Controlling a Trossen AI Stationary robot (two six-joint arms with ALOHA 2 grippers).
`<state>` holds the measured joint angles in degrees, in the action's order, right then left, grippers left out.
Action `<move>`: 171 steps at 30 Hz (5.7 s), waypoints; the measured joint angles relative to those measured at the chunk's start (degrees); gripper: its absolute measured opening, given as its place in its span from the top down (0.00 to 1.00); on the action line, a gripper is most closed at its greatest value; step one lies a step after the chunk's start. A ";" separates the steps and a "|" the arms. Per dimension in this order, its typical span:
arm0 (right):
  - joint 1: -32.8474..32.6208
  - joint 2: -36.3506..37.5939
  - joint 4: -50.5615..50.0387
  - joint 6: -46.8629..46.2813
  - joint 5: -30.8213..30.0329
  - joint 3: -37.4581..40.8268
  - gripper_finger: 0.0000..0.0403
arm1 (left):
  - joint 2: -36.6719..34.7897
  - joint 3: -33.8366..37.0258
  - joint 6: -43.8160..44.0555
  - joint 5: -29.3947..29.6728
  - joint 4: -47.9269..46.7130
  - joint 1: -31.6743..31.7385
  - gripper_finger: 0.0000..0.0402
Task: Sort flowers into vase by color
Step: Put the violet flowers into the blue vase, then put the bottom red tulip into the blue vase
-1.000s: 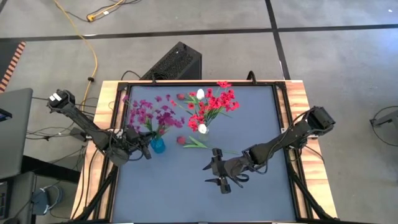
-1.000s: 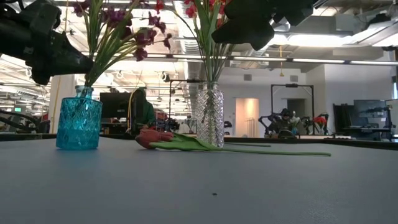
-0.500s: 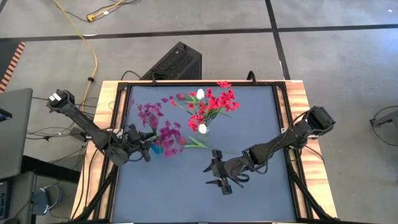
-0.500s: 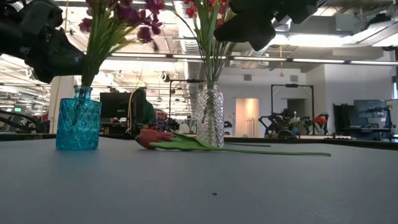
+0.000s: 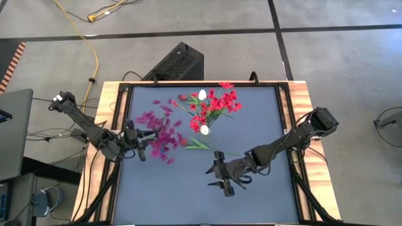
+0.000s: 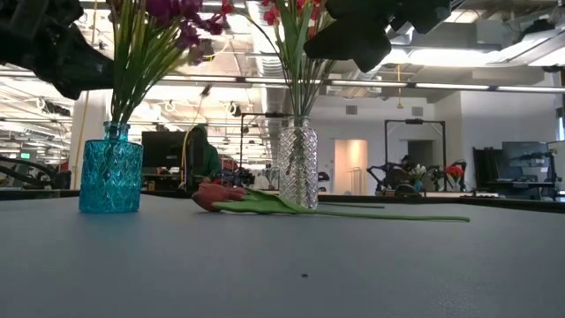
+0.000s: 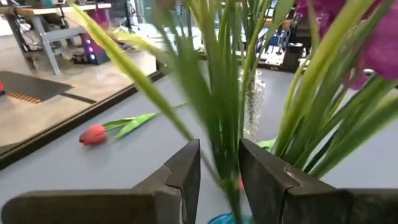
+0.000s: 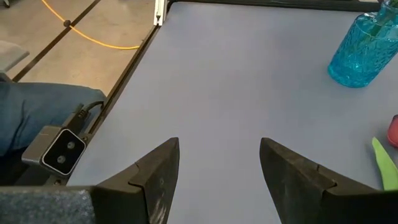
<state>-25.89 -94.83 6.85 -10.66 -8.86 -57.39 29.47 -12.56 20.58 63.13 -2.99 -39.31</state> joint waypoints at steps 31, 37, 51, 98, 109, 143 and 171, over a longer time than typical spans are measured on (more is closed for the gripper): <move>11.05 0.81 -16.67 -8.47 -9.02 11.02 0.46 | 5.16 -11.19 33.09 -31.39 -35.37 0.02 0.76; 13.25 0.79 -10.06 -10.06 -3.48 15.00 0.47 | 11.39 -11.19 28.77 -34.04 -26.19 0.04 0.76; 11.21 0.92 -3.19 -15.44 -10.65 22.08 0.55 | 19.36 -11.17 28.58 -41.59 -19.79 0.02 0.76; -4.38 5.42 55.47 7.16 -7.74 25.62 0.96 | 78.41 -18.71 -19.26 -20.14 88.84 -6.35 0.76; -5.29 -7.03 62.10 11.09 -5.99 18.55 0.96 | 92.28 -37.20 -27.22 -17.68 91.13 -0.27 0.76; -6.23 -7.65 61.85 11.38 -6.23 18.43 0.95 | 84.99 -40.59 -47.12 -17.17 92.42 -0.84 0.76; -4.08 -7.58 63.17 11.48 -6.27 18.36 0.81 | 80.29 -40.54 -58.21 -4.55 90.79 -4.79 1.00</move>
<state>-29.97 -102.41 70.02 0.82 -15.14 -39.03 109.76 -53.10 -37.63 58.58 87.80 -44.10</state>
